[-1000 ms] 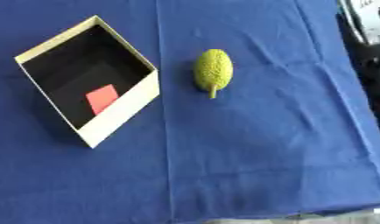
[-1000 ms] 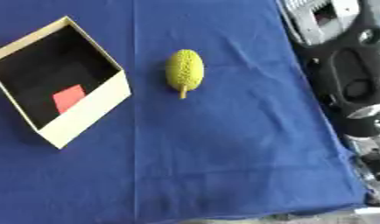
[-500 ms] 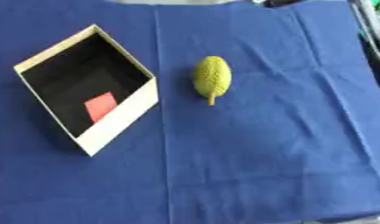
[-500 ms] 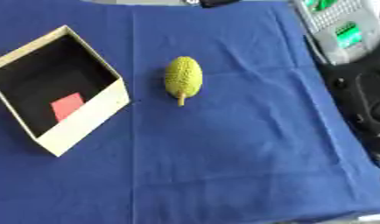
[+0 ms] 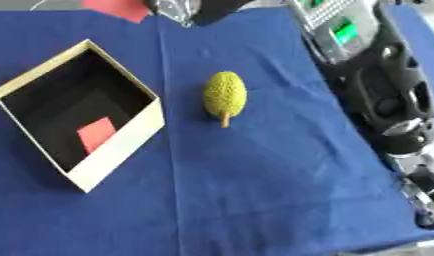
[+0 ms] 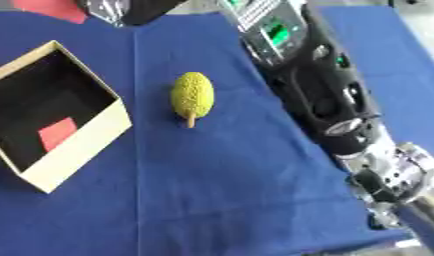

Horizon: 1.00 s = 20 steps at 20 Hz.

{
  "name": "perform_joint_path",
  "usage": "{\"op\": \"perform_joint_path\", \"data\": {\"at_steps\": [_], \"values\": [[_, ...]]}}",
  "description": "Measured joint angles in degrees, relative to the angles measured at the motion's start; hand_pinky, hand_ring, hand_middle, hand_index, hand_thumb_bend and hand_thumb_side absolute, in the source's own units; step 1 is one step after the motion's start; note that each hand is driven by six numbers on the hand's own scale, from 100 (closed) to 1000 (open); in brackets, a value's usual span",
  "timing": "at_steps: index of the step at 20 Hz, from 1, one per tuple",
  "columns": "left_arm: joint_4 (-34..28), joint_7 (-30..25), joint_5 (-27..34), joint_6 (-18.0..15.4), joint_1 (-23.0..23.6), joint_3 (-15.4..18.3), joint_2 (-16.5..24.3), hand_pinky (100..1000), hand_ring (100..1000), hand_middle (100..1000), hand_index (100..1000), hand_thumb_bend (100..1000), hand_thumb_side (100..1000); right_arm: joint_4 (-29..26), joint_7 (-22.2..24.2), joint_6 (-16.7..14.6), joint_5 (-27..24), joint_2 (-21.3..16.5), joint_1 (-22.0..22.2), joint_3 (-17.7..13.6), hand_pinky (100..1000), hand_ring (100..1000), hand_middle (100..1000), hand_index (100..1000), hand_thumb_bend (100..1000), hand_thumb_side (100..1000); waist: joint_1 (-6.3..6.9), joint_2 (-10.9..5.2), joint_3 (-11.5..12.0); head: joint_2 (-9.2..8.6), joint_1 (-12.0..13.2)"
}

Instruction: Pick up objects on the table and place them in the box.

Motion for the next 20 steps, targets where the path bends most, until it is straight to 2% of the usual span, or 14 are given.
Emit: {"op": "perform_joint_path", "data": {"at_steps": [5, 7, 9, 10, 14, 17, 20], "values": [[0.0, -0.4, 0.3, -0.1, -0.4, 0.0, 0.0, 709, 784, 759, 802, 172, 700, 10.6, -0.1, -4.6, 10.1, 6.6, -1.8, 1.8, 823, 768, 539, 804, 100, 283, -0.44, 0.02, 0.6, 0.10, -0.4], [0.0, -0.4, 0.3, -0.1, -0.4, -0.2, 0.0, 709, 784, 759, 802, 171, 702, 14.2, -0.3, -6.4, 13.7, 8.3, -2.0, 2.0, 818, 786, 582, 837, 100, 311, -0.63, 0.02, 0.7, 0.17, -0.4], [0.0, -0.6, 0.3, 0.0, -0.4, -0.3, 0.0, 709, 784, 759, 802, 171, 702, 17.0, -0.2, -8.2, 16.5, 9.5, -2.1, 2.0, 815, 819, 661, 882, 100, 352, -0.68, 0.02, 0.8, 0.40, -0.4], [0.0, -0.6, 0.3, -0.1, -0.4, -0.3, 0.0, 709, 784, 759, 802, 171, 702, 18.1, 0.0, -9.1, 17.7, 9.9, -2.2, 2.0, 821, 859, 739, 914, 100, 370, -0.68, 0.02, 0.8, 0.50, -0.4], [0.0, -0.7, 0.3, 0.0, -0.4, -0.3, 0.0, 709, 784, 759, 802, 170, 703, 20.6, 2.1, -13.1, 20.0, 11.0, -2.2, 2.3, 873, 953, 840, 966, 100, 444, -0.68, 0.03, 0.9, 0.53, -0.4], [0.0, -0.9, 0.3, 0.0, -0.4, -0.3, -0.1, 709, 785, 759, 802, 170, 702, 20.8, 4.1, -15.3, 20.2, 11.2, -2.4, 2.3, 893, 975, 870, 997, 100, 668, -0.67, 0.03, 0.9, 0.53, -0.4], [0.0, -0.9, 0.4, 0.1, -0.4, -0.4, -0.1, 709, 785, 759, 802, 172, 701, 20.6, 4.8, -16.2, 20.9, 11.2, -2.8, 2.2, 897, 980, 890, 1000, 100, 693, -0.65, 0.03, 0.8, 0.53, -0.4]]}}
